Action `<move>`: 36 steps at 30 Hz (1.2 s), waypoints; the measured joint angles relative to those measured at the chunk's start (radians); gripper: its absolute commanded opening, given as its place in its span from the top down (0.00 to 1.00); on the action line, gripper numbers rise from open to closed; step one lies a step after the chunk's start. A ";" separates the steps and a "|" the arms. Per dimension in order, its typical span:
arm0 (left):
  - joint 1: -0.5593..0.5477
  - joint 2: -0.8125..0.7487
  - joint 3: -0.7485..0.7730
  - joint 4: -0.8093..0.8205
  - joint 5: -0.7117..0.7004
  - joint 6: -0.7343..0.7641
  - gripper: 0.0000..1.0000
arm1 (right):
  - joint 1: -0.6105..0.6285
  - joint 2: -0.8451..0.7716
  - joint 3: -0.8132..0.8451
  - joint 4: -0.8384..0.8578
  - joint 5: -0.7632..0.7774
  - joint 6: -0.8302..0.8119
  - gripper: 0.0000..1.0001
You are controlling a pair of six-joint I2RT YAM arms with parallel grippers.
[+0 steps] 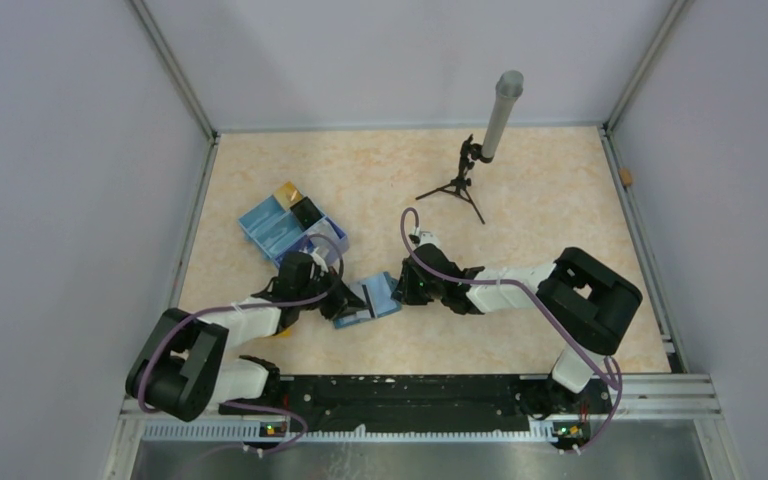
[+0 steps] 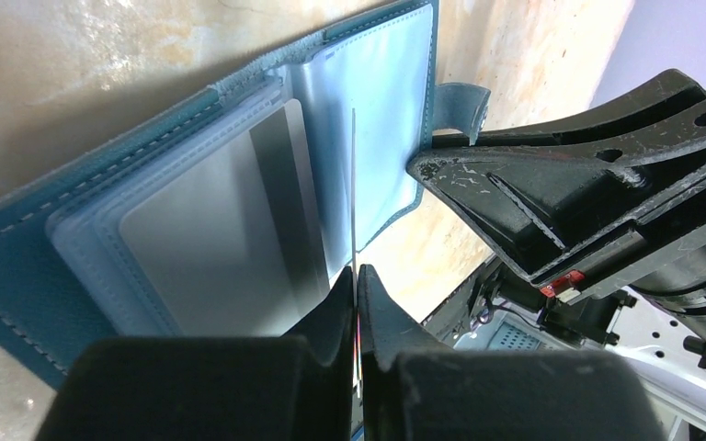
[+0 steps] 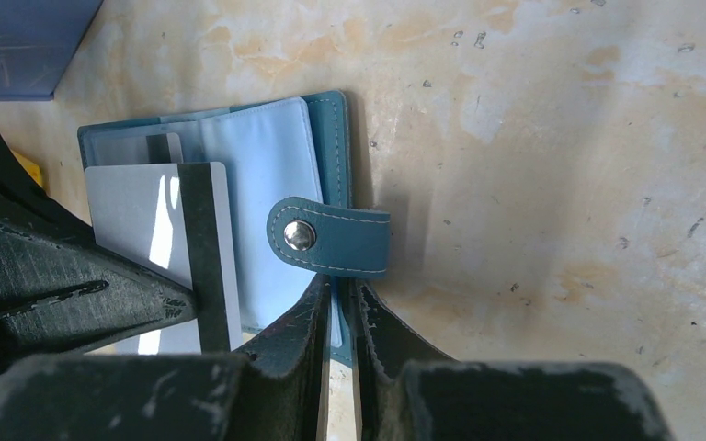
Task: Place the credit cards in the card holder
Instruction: Insert the credit card into the card holder.
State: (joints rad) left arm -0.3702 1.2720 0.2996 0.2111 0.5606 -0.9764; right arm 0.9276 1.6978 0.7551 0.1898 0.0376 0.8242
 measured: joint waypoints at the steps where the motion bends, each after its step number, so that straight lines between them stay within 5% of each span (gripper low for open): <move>1: 0.000 0.000 -0.002 0.004 0.000 -0.002 1.00 | 0.000 0.000 0.000 0.000 0.000 0.000 0.91; 13: 0.000 -0.027 -0.026 0.021 -0.010 -0.025 1.00 | 0.000 0.000 0.000 -0.001 0.002 0.003 0.91; 18: 0.000 -0.064 -0.027 -0.040 -0.032 -0.017 1.00 | 0.001 0.000 0.000 -0.001 0.003 0.007 1.00; 36: -0.098 -0.134 0.106 -0.309 -0.079 0.124 1.00 | 0.002 -0.080 -0.029 -0.120 0.071 0.007 1.00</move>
State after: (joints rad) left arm -0.4683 1.1381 0.4057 -0.0982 0.4812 -0.8520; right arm 0.9295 1.6173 0.7265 0.0700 0.1085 0.8314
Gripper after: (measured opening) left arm 0.001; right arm 0.012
